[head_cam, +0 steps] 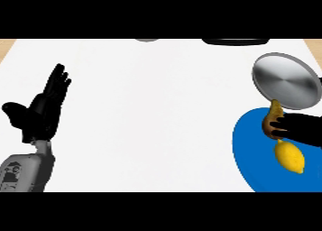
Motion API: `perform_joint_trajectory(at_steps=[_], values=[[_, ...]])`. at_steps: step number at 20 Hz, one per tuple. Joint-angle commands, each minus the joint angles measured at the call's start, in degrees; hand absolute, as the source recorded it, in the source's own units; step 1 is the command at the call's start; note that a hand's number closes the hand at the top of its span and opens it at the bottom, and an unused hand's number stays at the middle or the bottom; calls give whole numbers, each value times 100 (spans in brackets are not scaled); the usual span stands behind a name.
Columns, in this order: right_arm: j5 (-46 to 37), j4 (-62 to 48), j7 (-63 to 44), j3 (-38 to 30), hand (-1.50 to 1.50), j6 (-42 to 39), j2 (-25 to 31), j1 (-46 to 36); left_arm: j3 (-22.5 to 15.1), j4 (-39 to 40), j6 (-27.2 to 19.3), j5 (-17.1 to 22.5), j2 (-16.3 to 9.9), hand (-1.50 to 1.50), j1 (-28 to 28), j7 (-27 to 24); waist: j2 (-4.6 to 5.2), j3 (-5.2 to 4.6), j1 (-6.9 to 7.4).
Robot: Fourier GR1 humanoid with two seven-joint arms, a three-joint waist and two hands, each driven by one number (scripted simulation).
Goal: Pick the lemon from the plate and place it in the pan
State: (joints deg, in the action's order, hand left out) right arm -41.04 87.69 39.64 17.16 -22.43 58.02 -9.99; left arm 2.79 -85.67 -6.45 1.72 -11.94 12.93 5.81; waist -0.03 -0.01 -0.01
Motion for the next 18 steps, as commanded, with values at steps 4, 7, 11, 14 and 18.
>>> perform_joint_trajectory(at_steps=[4,7,11,14,18], values=[[-658,-173,16,8,-150,-158,-692,-23,37,182,-42,-160,111,0,147,-119,3,1,5],[-1021,-450,93,32,-150,-214,-818,-349,204,477,69,-66,-4,0,569,74,9,0,9],[-1652,-1038,143,221,-150,353,-1215,-184,328,700,409,71,-93,0,254,-389,13,1,21],[-1812,-800,184,-18,-150,78,-1190,-84,195,-111,248,-21,36,0,-126,-24,-2,1,21],[-2133,-1282,484,7,-150,463,-1305,52,197,-345,249,1,52,0,-191,237,0,3,34]])
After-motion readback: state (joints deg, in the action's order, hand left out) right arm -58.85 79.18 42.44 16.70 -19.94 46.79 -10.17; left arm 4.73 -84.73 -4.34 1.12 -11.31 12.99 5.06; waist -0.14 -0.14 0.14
